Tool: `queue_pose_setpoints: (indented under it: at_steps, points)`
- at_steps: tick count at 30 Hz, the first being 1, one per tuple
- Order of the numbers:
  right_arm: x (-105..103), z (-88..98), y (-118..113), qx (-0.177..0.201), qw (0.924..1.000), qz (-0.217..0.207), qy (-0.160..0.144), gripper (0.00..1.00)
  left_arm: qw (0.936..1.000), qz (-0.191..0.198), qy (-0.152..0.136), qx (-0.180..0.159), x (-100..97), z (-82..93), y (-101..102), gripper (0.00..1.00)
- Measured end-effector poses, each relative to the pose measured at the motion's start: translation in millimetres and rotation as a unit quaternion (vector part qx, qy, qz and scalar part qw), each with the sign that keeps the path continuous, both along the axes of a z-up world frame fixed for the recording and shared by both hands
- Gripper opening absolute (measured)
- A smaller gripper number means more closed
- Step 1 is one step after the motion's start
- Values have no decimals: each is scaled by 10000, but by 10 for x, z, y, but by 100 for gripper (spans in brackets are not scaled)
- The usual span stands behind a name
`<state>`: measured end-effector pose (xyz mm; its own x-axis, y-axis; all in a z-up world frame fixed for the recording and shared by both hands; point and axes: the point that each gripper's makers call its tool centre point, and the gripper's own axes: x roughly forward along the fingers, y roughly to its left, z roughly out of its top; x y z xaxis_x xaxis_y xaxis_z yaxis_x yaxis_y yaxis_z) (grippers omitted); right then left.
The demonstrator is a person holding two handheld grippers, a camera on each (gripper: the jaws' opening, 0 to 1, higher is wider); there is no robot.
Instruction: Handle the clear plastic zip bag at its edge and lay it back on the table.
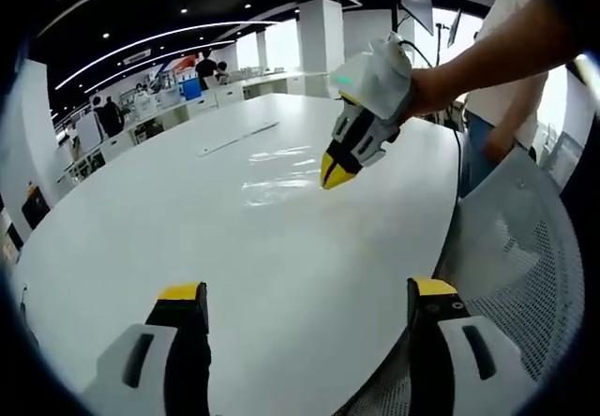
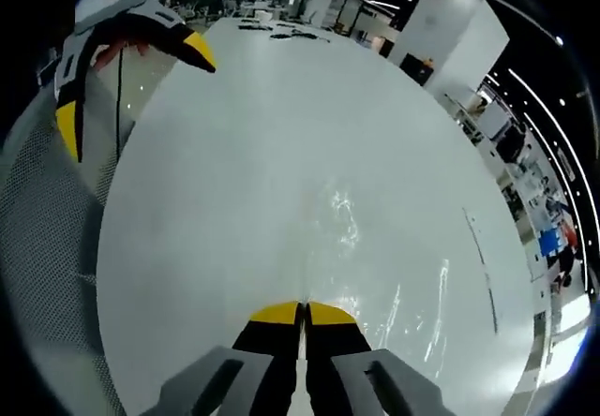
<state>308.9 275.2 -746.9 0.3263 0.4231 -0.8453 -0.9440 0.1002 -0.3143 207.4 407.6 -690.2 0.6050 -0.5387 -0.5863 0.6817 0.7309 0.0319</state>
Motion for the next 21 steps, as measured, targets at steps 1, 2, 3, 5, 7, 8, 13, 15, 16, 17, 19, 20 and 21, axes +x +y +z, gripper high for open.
queue_pose_setpoints:
  at_steps: [1,2,3,5,7,8,13,15,16,17,19,20,21]
  points:
    - [-5,-4,-6,-3,10000,5,7,0,10000,-10,-3,4,1,-4,-4,85]
    - [-13,3,-9,10,10000,17,12,0,10000,-22,3,57,10,-31,1,85]
    - [-18,28,-9,21,10000,62,-26,0,10000,-24,10,85,16,-49,8,85]
    - [-11,51,-14,-20,9997,177,-143,0,9999,-37,36,107,15,-49,11,84]
    - [-30,95,-24,-78,9992,328,-232,0,9999,-49,31,131,30,-49,14,84]
    - [-34,110,-24,-107,9988,395,-280,0,9999,-62,32,141,34,-48,11,83]
    - [14,138,-73,-269,9954,714,-573,0,9998,-114,-20,166,92,-19,-26,82]
    - [-11,155,-85,-306,9946,793,-597,0,9997,-163,-32,195,114,-36,-46,81]
    - [-23,174,-100,-365,9933,876,-662,0,9995,-202,-42,223,126,-43,-63,81]
    - [-50,202,-107,-365,9931,893,-672,0,9994,-230,-57,238,136,-44,-75,80]
    - [-60,236,-115,-386,9918,971,-736,0,9992,-297,-72,259,157,-50,-98,79]
    - [-66,252,-123,-400,9914,999,-749,0,9991,-312,-74,270,166,-53,-103,79]
    - [-69,264,-127,-407,9911,1017,-755,0,9990,-333,-77,279,181,-56,-111,78]
